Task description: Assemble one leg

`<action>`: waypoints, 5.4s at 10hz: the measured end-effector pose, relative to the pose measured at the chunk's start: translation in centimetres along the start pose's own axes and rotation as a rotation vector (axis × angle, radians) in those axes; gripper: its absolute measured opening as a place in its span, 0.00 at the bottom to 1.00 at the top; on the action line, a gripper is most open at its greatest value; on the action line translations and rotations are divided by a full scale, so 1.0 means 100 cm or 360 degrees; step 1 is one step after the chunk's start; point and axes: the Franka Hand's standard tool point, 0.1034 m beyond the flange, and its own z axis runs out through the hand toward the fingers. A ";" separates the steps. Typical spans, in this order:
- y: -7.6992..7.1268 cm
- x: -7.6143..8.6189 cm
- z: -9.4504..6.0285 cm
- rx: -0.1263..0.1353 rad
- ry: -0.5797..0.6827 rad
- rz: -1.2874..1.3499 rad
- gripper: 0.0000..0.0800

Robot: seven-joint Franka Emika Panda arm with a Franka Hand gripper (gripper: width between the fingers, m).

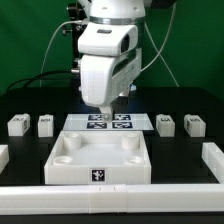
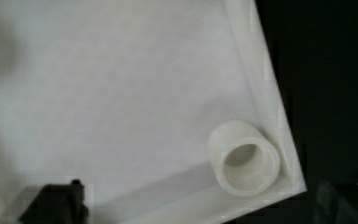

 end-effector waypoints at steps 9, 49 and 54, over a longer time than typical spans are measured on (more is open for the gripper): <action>-0.029 -0.034 0.044 0.0102 0.0000 -0.0708 0.81; -0.018 0.080 0.060 0.0080 0.0083 -0.0567 0.08; -0.017 0.079 0.060 0.0079 0.0081 -0.0553 0.44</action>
Offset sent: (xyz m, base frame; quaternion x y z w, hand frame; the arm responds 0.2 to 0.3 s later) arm -0.0211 -0.0163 -0.0098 0.0063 -0.0180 -0.1900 0.9816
